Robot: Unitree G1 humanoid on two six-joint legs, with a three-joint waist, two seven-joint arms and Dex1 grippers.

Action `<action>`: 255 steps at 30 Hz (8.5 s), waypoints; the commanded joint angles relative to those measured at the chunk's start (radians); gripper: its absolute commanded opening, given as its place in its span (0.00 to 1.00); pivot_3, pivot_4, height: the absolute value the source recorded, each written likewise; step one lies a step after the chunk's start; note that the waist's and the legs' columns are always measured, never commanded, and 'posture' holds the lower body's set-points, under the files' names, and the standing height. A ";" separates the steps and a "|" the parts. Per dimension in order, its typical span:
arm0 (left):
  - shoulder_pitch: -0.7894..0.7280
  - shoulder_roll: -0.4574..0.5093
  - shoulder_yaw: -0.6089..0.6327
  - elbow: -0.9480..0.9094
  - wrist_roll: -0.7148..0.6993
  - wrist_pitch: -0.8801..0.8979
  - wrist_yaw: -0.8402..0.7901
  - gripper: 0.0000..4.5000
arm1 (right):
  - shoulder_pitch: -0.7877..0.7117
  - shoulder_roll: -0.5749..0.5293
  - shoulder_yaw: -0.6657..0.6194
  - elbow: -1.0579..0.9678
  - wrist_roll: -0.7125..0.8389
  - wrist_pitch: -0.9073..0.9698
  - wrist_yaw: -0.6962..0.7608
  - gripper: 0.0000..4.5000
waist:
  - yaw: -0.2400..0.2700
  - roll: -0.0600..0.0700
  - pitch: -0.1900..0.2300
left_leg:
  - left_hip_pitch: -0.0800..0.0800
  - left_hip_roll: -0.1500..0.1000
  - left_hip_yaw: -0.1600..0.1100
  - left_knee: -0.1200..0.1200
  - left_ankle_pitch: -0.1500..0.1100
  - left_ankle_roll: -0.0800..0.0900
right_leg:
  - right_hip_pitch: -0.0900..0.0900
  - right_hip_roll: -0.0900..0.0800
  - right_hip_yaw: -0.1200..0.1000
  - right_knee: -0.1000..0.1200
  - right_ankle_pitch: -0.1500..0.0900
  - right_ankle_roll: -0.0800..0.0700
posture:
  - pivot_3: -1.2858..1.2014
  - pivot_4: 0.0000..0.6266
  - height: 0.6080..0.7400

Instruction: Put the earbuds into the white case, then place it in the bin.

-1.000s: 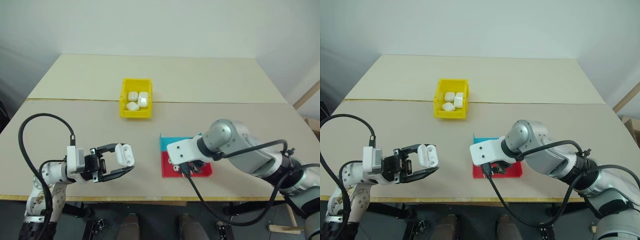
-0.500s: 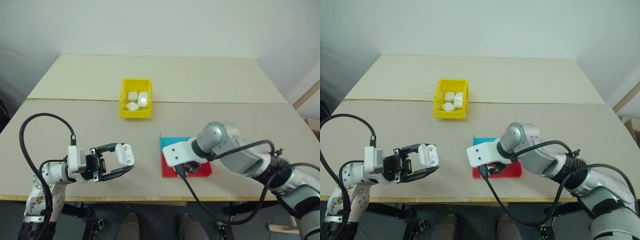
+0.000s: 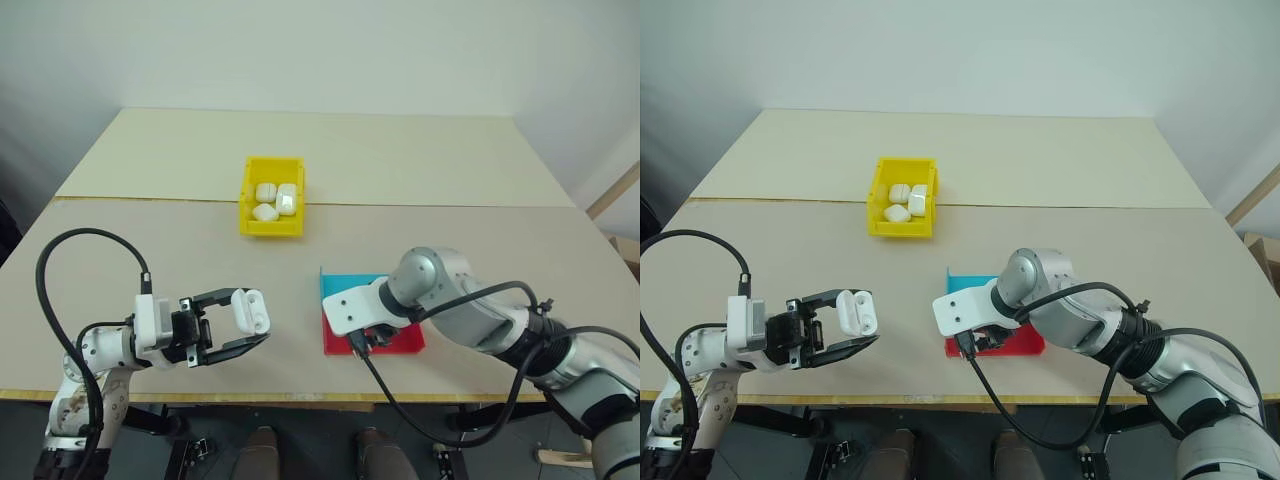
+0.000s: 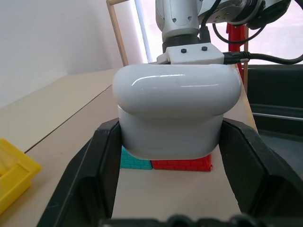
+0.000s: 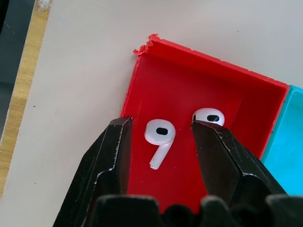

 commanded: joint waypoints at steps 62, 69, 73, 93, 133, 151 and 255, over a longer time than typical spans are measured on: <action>-0.009 -0.001 0.002 -0.006 0.039 -0.028 0.013 0.63 | 0.015 0.042 -0.025 0.015 -0.113 -0.101 0.041 0.43 | -0.018 0.000 0.000 | 0.000 0.000 0.000 0.000 0.000 0.000 | 0.000 0.000 0.000 0.000 0.000 0.000 | 0.52 0.24 1.00; -0.007 -0.002 0.001 -0.005 0.044 -0.032 0.016 0.63 | 0.014 0.037 -0.019 0.025 -0.124 -0.129 0.044 0.30 | -0.018 0.000 0.000 | 0.000 0.000 0.000 0.000 0.000 0.000 | 0.000 0.000 0.000 0.000 0.000 0.000 | 0.52 0.24 1.00; -0.005 -0.001 -0.002 -0.004 0.047 -0.034 0.017 0.63 | 0.018 0.039 -0.025 0.028 -0.125 -0.135 0.046 0.14 | -0.018 0.000 0.000 | 0.000 0.000 0.000 0.000 0.000 0.000 | 0.000 0.000 0.000 0.000 0.000 0.000 | 0.52 0.24 1.00; -0.035 0.005 0.008 -0.076 -0.085 0.100 0.045 0.63 | 0.154 0.002 -0.540 -0.146 0.169 -0.050 -0.049 0.14 | -0.014 0.000 0.000 | 0.000 0.000 -0.001 0.000 0.000 0.000 | 0.001 0.000 -0.001 0.000 0.000 0.000 | 0.52 0.24 1.00; -0.219 -0.094 -0.152 -0.161 -0.183 0.344 0.017 0.63 | 0.490 0.482 -0.802 -0.168 0.865 -0.524 -0.366 0.14 | -0.019 0.000 0.000 | 0.001 0.001 -0.002 -0.001 0.000 0.000 | 0.002 0.002 0.000 0.000 -0.001 0.001 | 0.52 0.24 1.00; -0.236 -0.100 -0.152 -0.142 -0.191 0.339 -0.019 0.63 | 0.520 0.450 -0.687 -0.115 0.754 -0.639 -0.306 0.14 | -0.019 0.000 0.000 | 0.001 0.001 -0.002 -0.001 0.000 0.000 | 0.002 0.002 0.000 0.000 -0.001 0.001 | 0.52 0.24 1.00; 0.018 0.035 -0.006 -0.148 -0.093 0.164 -0.069 0.63 | -0.341 0.136 -0.144 0.919 -0.231 -1.028 0.200 0.59 | -0.021 0.002 0.002 | 0.000 0.002 0.001 -0.002 -0.001 0.001 | -0.002 0.001 0.000 0.001 0.000 -0.003 | 0.52 0.24 1.00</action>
